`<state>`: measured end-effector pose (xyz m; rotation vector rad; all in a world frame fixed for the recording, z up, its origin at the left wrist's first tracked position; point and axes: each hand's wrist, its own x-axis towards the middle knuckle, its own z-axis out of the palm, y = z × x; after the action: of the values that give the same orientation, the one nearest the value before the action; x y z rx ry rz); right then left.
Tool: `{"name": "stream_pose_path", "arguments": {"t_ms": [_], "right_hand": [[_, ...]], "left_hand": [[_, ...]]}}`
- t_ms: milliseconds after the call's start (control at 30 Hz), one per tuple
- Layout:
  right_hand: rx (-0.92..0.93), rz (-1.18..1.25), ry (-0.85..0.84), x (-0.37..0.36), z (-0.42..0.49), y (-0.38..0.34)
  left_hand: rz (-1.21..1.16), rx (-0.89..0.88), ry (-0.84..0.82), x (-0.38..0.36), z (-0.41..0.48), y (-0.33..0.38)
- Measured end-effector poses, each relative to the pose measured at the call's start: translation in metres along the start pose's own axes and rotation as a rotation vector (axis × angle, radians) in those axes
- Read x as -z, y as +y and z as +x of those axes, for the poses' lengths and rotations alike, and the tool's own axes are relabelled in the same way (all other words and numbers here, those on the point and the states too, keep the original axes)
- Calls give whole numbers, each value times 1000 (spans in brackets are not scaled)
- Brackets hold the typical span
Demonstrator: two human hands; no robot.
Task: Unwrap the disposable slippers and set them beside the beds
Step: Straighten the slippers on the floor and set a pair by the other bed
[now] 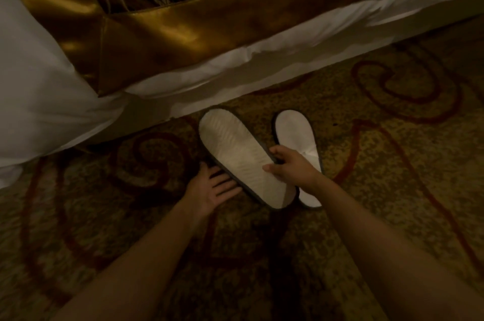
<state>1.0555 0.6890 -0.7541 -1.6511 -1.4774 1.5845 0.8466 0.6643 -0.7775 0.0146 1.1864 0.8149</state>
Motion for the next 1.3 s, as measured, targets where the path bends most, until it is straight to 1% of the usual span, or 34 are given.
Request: {"name": "stream_pose_path", "arguments": {"t_ms": [67,167,200,233,267,333,367,433,467,533,567,633,667,700,733,767,833,933,1000,1067,1100,1167,1233,1300], "right_hand": [[122,-111,-50,10,-2,-9],[221,-237,-117,13,-3,-17],[241,-257,-118,13,-2,-18],[275,-281,-107,12,-2,-19],[322,-308,-89,10,-1,-19],[423,-391,-37,3,2,-19],[450,-461,17,-2,3,-17],[414,-578,160,-12,6,-13],[369,-609,218,-17,7,-10],[257,-584,294,-25,8,-5],[193,-512,332,-30,9,-4],[27,-285,399,-37,7,-2],[-70,-225,387,-41,6,0],[-151,-211,337,-45,5,3],[-200,-248,275,-50,4,7],[-214,-294,232,-55,3,12],[-179,-382,224,-63,4,17],[-122,-429,265,-74,6,20],[-144,-441,275,-83,4,24],[-185,-536,313,-91,2,31],[-180,-606,338,-93,0,34],[-117,-695,364,-95,-1,41],[-79,-688,346,-94,0,43],[-60,-658,313,-91,2,42]], "left_hand": [[-133,40,-25,12,1,13],[-208,65,-74,26,-3,28],[-236,103,-109,29,-6,30],[-211,139,-158,32,-9,31],[-123,157,-194,34,-11,32],[249,147,-240,33,-16,31],[388,157,-278,29,-19,30],[472,168,-348,22,-24,23],[469,150,-345,19,-24,18],[403,82,-293,15,-20,4],[376,31,-238,14,-17,-5],[334,-58,-94,12,-13,-24],[328,-87,-33,11,-13,-33],[318,-105,10,10,-12,-41],[309,-115,39,8,-12,-47],[303,-119,60,5,-13,-53],[356,-99,116,0,-13,-63],[569,-112,223,-3,-13,-72],[736,-159,315,1,-13,-73],[909,-201,398,5,-16,-70],[968,-209,417,7,-18,-68],[1089,-217,397,9,-18,-68],[1229,-205,367,10,-16,-68],[1319,-182,376,8,-15,-68]]}}
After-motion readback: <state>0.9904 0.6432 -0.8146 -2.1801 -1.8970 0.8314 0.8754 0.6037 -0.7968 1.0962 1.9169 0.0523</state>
